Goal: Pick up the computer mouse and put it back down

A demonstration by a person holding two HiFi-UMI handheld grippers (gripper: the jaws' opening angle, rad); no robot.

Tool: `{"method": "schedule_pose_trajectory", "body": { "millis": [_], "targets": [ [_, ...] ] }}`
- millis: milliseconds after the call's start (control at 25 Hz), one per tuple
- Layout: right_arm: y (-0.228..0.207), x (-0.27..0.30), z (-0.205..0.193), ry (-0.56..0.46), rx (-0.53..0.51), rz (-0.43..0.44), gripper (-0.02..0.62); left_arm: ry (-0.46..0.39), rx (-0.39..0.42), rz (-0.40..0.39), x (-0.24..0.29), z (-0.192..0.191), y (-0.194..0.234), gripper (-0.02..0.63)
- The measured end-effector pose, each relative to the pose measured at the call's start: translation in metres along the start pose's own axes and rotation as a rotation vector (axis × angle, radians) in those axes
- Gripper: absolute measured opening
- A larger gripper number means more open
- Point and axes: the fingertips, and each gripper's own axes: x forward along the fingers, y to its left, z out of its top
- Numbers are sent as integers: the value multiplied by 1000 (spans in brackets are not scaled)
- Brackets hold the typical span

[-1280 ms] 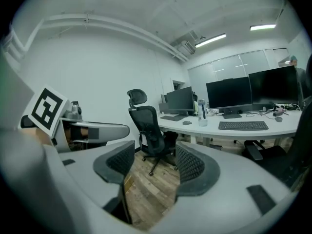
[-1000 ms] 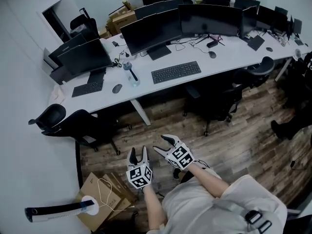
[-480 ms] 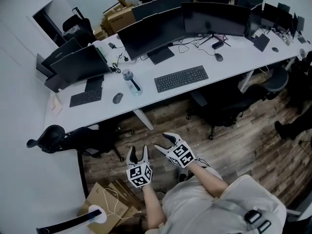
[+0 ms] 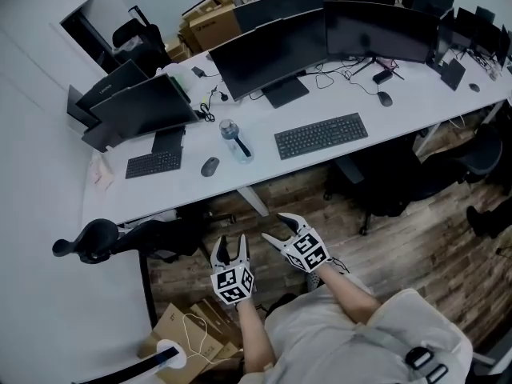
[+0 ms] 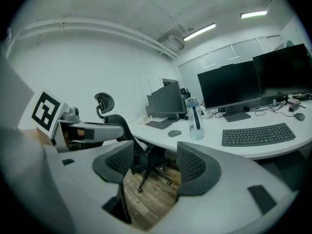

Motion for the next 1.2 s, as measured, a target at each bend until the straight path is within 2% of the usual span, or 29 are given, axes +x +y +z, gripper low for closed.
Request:
{"method": "schedule_pose_trajectory", "body": {
  "millis": [280, 520, 800, 1200],
  "targets": [
    [-13, 15, -14, 26, 44, -20, 285, 30, -30, 6, 18, -10, 19, 236],
    [-28, 38, -12, 48, 42, -27, 285, 42, -39, -15, 52, -7, 34, 236],
    [-63, 93, 18, 41, 33, -62, 288, 32, -22, -55, 121, 23, 67, 236],
    [-100, 202, 69, 48, 24, -80, 288, 27, -22, -76, 222, 72, 144, 236]
  ]
}}
